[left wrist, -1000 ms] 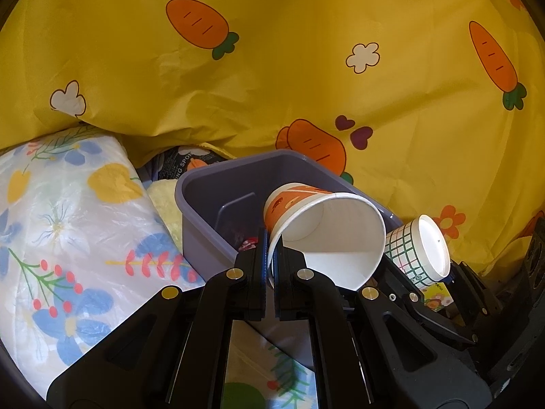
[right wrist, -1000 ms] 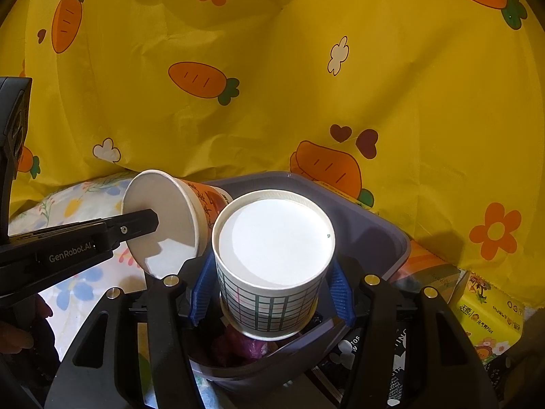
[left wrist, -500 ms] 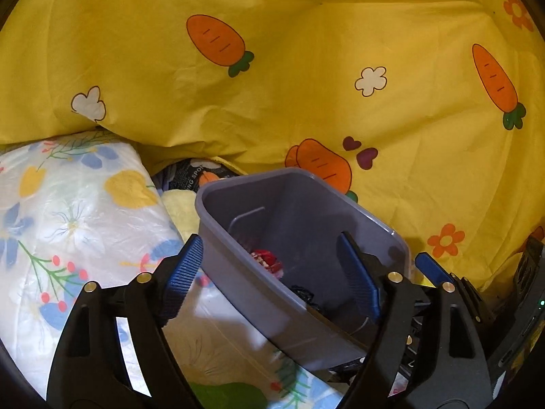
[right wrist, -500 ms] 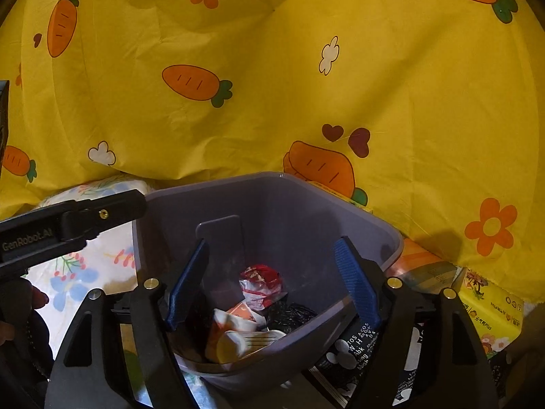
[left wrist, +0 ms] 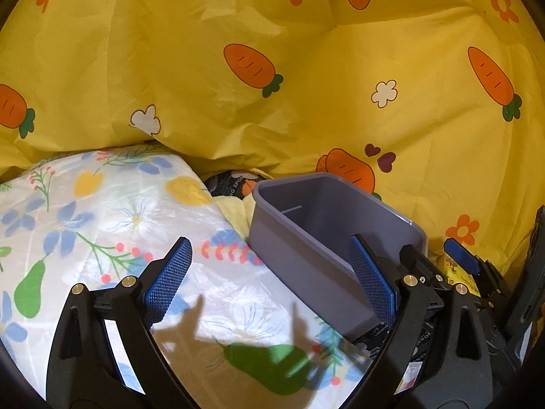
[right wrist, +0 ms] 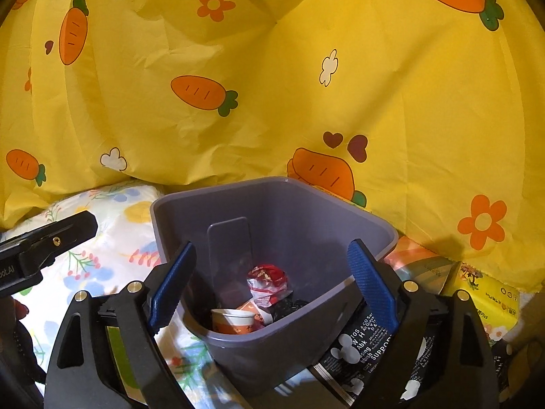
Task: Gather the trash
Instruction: 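Move both open tools back toward the green and blue foam nets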
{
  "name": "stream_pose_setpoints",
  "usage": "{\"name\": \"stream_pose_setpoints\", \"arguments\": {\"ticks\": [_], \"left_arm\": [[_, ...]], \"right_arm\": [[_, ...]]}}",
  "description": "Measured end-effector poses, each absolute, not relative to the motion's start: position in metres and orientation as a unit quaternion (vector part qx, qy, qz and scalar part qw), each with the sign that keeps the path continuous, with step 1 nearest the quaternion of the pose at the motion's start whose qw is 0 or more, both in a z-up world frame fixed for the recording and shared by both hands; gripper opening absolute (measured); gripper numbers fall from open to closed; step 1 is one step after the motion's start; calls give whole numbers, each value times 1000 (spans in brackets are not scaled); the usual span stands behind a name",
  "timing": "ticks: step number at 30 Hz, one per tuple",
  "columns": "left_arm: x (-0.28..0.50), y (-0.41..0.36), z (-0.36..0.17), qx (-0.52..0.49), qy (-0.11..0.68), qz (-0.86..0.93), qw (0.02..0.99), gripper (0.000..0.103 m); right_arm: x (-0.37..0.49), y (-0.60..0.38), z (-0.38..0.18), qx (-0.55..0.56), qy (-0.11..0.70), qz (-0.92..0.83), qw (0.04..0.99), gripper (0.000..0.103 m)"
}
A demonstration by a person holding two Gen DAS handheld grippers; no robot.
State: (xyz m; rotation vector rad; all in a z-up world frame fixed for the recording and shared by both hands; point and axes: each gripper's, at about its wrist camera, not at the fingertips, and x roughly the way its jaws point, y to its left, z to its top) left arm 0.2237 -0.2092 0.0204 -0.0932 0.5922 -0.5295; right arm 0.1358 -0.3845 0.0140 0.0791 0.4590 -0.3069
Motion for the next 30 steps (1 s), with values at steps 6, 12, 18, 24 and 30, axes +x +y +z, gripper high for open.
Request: {"name": "stream_pose_setpoints", "arguments": {"ticks": [6, 12, 18, 24, 30], "left_arm": [[203, -189, 21, -41, 279, -237, 930, 91], [180, -160, 20, -42, 269, -206, 940, 91], [160, -114, 15, -42, 268, -136, 953, 91], [139, -53, 10, -45, 264, -39, 963, 91], [118, 10, 0, -57, 275, 54, 958, 91]], "right_arm": [[123, -369, 17, 34, 224, -139, 964, 87], [111, -348, 18, 30, 224, -113, 967, 88], [112, -315, 14, 23, 238, -68, 969, 88], [121, -268, 7, 10, 252, -7, 968, 88], [135, -211, 2, -13, 267, 58, 962, 88]]}}
